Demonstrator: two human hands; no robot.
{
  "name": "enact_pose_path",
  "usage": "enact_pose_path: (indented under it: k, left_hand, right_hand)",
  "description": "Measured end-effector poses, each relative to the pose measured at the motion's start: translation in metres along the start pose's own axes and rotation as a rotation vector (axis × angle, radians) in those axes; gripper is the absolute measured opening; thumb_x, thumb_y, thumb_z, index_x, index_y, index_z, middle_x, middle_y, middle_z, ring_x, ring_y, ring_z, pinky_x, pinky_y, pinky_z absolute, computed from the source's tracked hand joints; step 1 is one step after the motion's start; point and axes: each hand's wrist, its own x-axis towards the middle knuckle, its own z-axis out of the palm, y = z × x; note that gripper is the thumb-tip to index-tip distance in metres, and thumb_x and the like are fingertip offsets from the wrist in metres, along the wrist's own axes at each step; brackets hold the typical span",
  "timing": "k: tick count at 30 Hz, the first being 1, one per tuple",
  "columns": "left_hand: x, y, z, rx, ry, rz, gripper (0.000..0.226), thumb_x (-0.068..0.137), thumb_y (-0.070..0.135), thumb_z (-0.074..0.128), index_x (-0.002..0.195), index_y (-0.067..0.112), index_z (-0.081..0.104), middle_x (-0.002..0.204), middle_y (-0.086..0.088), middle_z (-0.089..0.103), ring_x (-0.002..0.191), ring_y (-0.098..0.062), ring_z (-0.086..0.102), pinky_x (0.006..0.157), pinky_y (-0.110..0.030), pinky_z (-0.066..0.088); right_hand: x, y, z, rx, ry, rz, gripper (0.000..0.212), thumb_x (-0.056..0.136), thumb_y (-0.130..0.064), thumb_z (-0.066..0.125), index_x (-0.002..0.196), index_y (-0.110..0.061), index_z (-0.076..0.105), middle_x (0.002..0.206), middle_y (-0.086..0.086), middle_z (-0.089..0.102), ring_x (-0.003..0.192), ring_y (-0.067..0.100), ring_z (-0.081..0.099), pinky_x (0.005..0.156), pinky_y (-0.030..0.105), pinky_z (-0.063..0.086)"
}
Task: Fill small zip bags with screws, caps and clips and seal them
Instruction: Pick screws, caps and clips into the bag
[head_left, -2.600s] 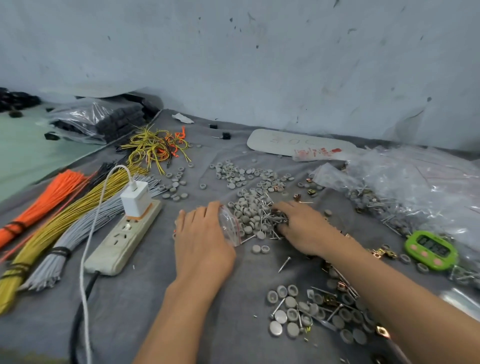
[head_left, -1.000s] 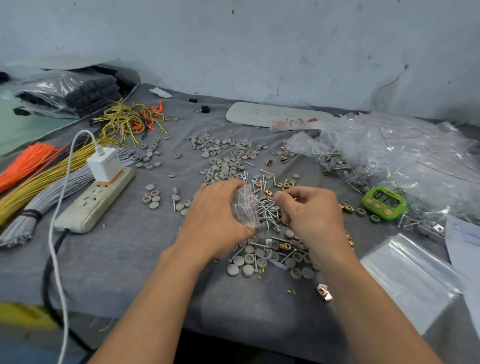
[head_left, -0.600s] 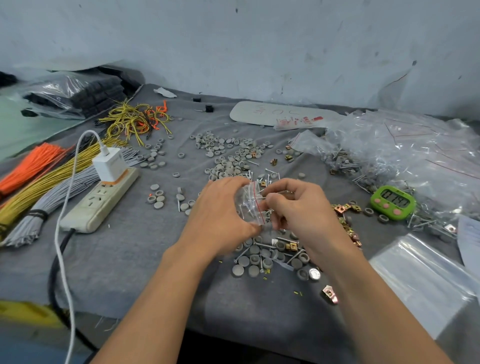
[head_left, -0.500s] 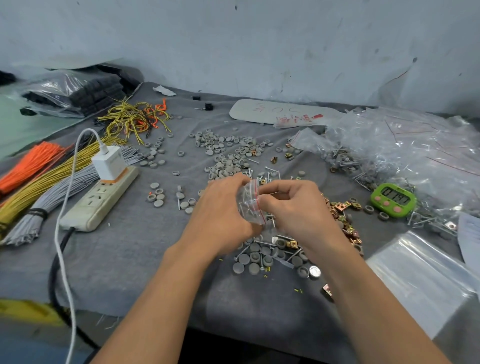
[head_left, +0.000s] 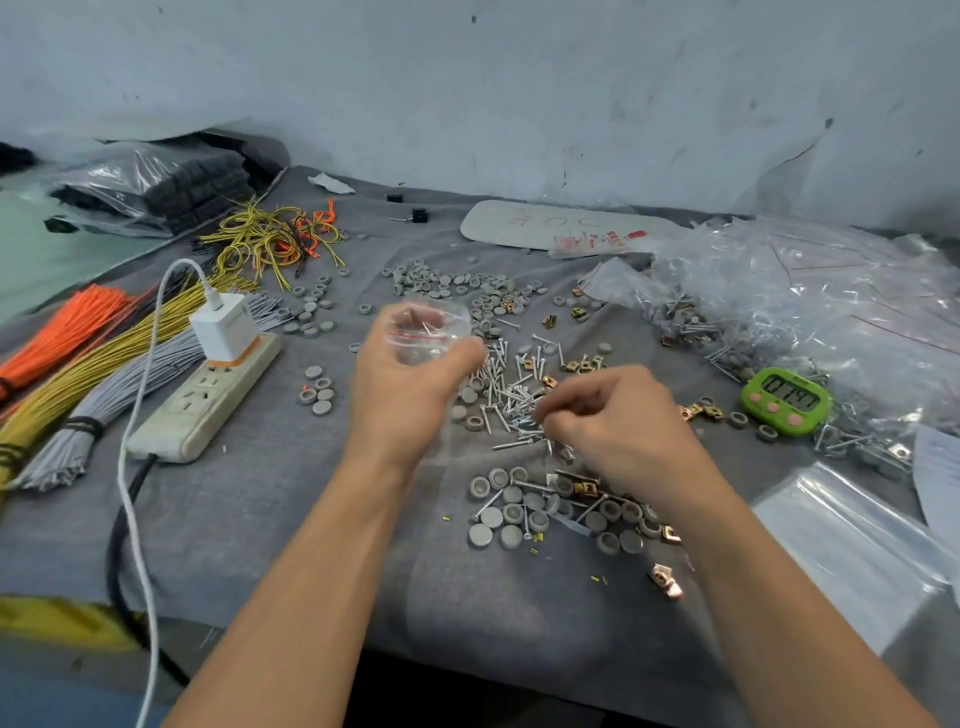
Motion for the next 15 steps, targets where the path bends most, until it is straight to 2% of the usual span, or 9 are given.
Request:
enact_pose_path:
  k: [2,3,5,6,8,10,12,15]
  left_hand:
    - [0.002,0.006,0.001,-0.195,-0.031,-0.074,0.026,0.084,0.015,0.079,0.108,0.008,0.070,0.098,-0.002,0.074,0.089,-0.012,0.069,0.079,-0.020,0.052]
    - [0.002,0.008,0.001,-0.250,-0.047,-0.105,0.026,0.087,0.015,0.075,0.110,0.005,0.071,0.102,-0.007,0.075,0.094,-0.016,0.071,0.085,-0.023,0.052]
    - [0.000,0.011,0.003,-0.314,-0.052,-0.164,0.027,0.091,0.019,0.070,0.113,0.003,0.071,0.113,-0.013,0.075,0.109,-0.026,0.069,0.105,-0.037,0.049]
    - [-0.001,0.012,0.003,-0.345,-0.048,-0.192,0.024,0.093,0.022,0.069,0.111,0.006,0.072,0.109,-0.011,0.076,0.107,-0.027,0.069,0.109,-0.043,0.047]
    - [0.000,0.014,0.002,-0.489,-0.082,-0.281,0.015,0.095,0.028,0.065,0.101,0.015,0.069,0.094,-0.004,0.072,0.095,-0.023,0.066,0.107,-0.046,0.047]
    - [0.002,0.015,-0.002,-0.721,-0.143,-0.387,0.021,0.089,0.034,0.064,0.094,0.014,0.065,0.087,-0.005,0.067,0.084,-0.020,0.064,0.102,-0.044,0.046]
    - [0.004,0.016,-0.007,-0.872,-0.140,-0.452,0.030,0.078,0.038,0.068,0.091,0.011,0.065,0.085,-0.007,0.068,0.077,-0.019,0.068,0.104,-0.041,0.047]
    - [0.004,0.016,-0.006,-0.823,-0.112,-0.410,0.032,0.079,0.037,0.068,0.097,0.011,0.063,0.094,-0.014,0.068,0.079,-0.021,0.068,0.099,-0.043,0.051]
  right_hand:
    - [-0.004,0.002,0.008,-0.243,-0.122,-0.011,0.018,0.080,-0.028,0.079,0.067,-0.040,0.075,0.062,-0.026,0.068,0.058,-0.007,0.063,0.047,0.005,0.040]
    - [-0.005,0.002,0.013,-0.305,-0.152,0.000,0.014,0.080,-0.032,0.080,0.068,-0.039,0.075,0.062,-0.024,0.068,0.060,-0.007,0.063,0.049,0.006,0.041]
    - [-0.007,0.001,0.018,-0.366,-0.153,0.032,0.010,0.082,-0.037,0.079,0.073,-0.034,0.076,0.065,-0.015,0.071,0.065,-0.001,0.065,0.059,0.019,0.052]
    - [-0.007,0.000,0.019,-0.397,-0.146,0.039,0.012,0.084,-0.038,0.078,0.074,-0.032,0.075,0.068,-0.012,0.071,0.070,0.005,0.066,0.065,0.025,0.056]
    - [-0.008,-0.001,0.020,-0.467,-0.146,0.036,0.020,0.087,-0.039,0.073,0.069,-0.033,0.068,0.073,-0.010,0.071,0.076,0.013,0.067,0.072,0.031,0.059]
    - [-0.009,-0.003,0.021,-0.518,-0.128,0.029,0.024,0.089,-0.039,0.070,0.067,-0.033,0.063,0.076,-0.008,0.071,0.080,0.018,0.067,0.072,0.031,0.055]
    - [-0.010,-0.004,0.023,-0.572,-0.086,0.017,0.021,0.090,-0.043,0.068,0.072,-0.030,0.067,0.076,-0.007,0.071,0.081,0.020,0.068,0.070,0.029,0.048]
    - [-0.011,-0.006,0.023,-0.628,-0.089,0.006,0.018,0.085,-0.042,0.070,0.073,-0.029,0.068,0.077,-0.008,0.072,0.083,0.020,0.069,0.072,0.029,0.044]
